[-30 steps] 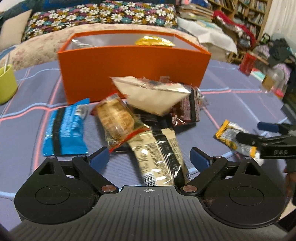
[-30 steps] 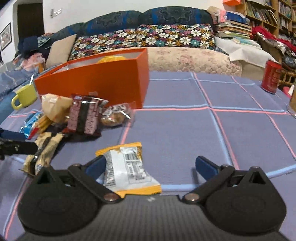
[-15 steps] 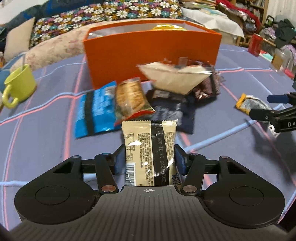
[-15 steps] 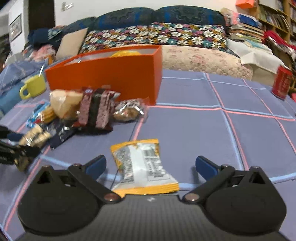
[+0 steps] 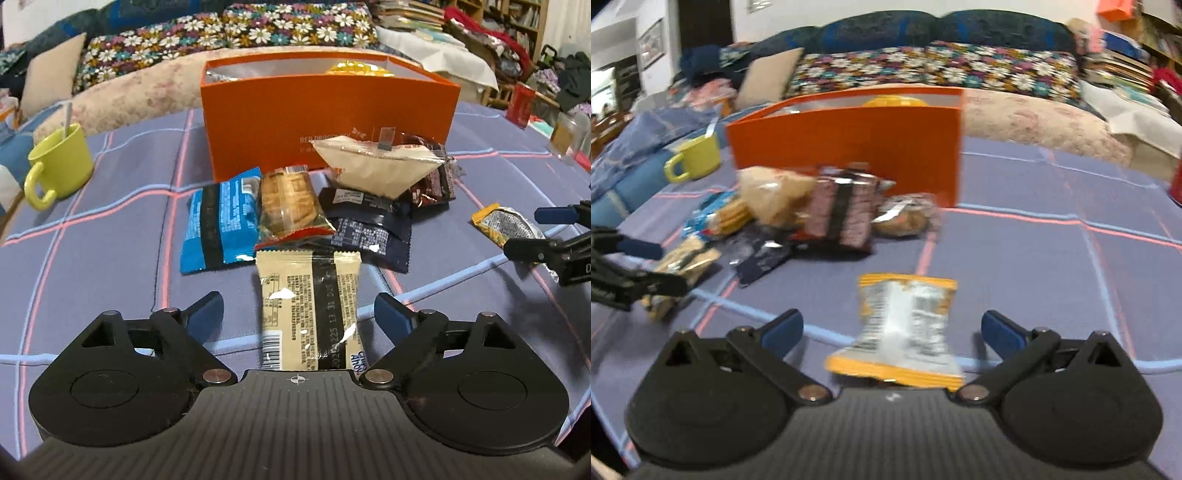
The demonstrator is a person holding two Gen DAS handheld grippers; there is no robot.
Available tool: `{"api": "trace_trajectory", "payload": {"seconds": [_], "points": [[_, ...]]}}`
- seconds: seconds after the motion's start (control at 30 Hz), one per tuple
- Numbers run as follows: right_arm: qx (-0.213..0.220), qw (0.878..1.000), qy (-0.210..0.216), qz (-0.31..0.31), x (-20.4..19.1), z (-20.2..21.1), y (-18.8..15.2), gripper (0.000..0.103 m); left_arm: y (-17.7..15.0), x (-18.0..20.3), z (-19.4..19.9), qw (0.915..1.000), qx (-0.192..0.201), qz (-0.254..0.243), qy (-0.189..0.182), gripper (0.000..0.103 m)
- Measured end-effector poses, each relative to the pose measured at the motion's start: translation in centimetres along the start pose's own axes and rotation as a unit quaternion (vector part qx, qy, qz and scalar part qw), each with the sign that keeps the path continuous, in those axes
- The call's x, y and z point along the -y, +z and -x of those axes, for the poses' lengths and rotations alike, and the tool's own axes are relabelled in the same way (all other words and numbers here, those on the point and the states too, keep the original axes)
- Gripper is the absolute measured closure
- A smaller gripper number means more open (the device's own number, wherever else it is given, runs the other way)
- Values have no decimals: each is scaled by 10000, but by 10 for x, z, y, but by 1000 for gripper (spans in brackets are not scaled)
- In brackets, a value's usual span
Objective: Organize snacks
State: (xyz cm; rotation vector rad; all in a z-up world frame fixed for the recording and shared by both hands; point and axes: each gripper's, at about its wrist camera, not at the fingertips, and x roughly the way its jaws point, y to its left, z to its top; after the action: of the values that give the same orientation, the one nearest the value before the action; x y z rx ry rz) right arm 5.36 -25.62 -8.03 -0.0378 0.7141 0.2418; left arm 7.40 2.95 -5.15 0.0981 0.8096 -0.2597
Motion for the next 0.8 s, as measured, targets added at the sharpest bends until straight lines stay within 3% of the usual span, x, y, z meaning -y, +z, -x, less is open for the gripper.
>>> {"api": "trace_trajectory", "payload": {"seconds": [0.2, 0.3, 0.37, 0.47, 0.63, 0.8], "points": [[66, 9999, 98, -56, 4, 2, 8, 1, 4, 2, -3, 10000, -6, 54, -5, 32], [32, 9995, -316, -3, 7, -1, 6, 1, 3, 1, -4, 10000, -19, 61, 60, 31], [7, 9987, -391, -338, 20, 0, 6, 1, 3, -2, -4, 9999, -22, 103, 56, 31], [-152, 9968, 1, -790, 30, 2, 4, 1, 3, -5, -5, 9998, -29, 171, 49, 30], [-347, 9975, 545, -299, -1, 5, -3, 1, 3, -7, -5, 9998, -38, 189, 93, 30], [-391, 9837, 1725, -314, -24, 8, 5, 1, 4, -9, -8, 9996, -60, 251, 144, 29]]}}
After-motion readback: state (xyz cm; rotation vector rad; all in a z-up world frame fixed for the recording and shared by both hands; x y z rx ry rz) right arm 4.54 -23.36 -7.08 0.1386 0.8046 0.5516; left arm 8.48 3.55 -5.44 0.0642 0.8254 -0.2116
